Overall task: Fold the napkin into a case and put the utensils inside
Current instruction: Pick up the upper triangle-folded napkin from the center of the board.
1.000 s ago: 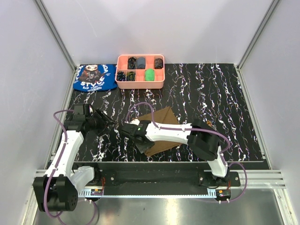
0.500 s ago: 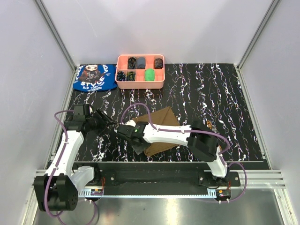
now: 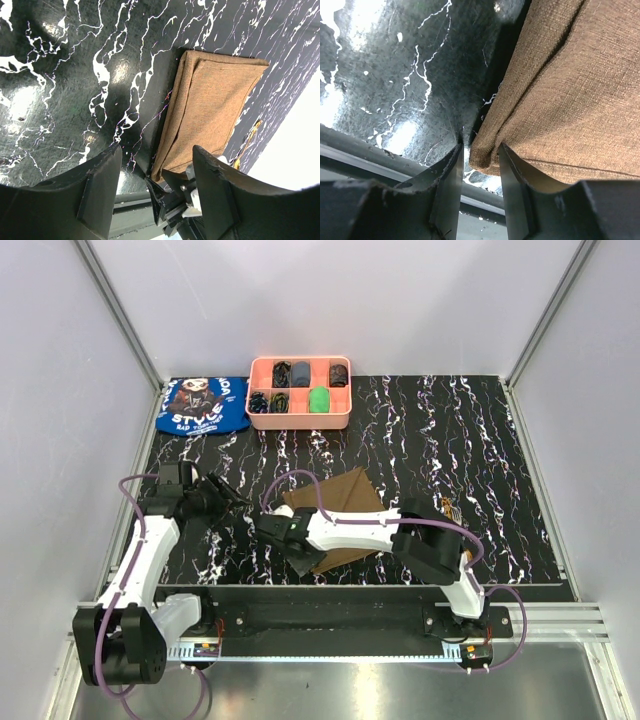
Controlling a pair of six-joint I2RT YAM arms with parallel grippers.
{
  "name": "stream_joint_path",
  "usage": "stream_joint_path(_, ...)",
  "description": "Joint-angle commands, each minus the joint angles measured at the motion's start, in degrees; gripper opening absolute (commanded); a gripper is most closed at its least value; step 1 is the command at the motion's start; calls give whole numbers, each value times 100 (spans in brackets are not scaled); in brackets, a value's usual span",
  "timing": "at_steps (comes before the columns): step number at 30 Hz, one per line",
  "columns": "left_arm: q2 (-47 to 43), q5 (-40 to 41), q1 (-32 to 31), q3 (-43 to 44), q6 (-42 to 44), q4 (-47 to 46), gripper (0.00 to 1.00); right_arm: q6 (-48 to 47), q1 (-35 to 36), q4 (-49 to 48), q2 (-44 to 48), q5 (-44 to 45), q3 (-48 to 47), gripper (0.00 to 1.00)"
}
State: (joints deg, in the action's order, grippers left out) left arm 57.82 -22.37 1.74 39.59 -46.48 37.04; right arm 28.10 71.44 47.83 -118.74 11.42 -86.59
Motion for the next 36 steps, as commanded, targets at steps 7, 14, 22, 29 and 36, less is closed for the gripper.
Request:
stream_joint_path(7,256,-487,28,-171,227,-583,63,-278,-121,-1039,-97,-387,1030,23)
stream_joint_path(14,493,-1068,-410,-690,-351,-2049,71,-489,-262,-1048,579,-184,977,0)
stream_joint_path(22,1494,-848,-1298,-515,-1179,-3290,76,-542,-578,-1039,1414,-535,1065,0)
stream_joint_path(29,2540,-453,-1589,-49,-1337,-3325,76,-534,-772,-1030,1828,-728,1170,0)
stream_joint_path(36,3366,-400,-1677,338,-1373,-3510,75,-489,-807,-1030,1959,-790,1223,0)
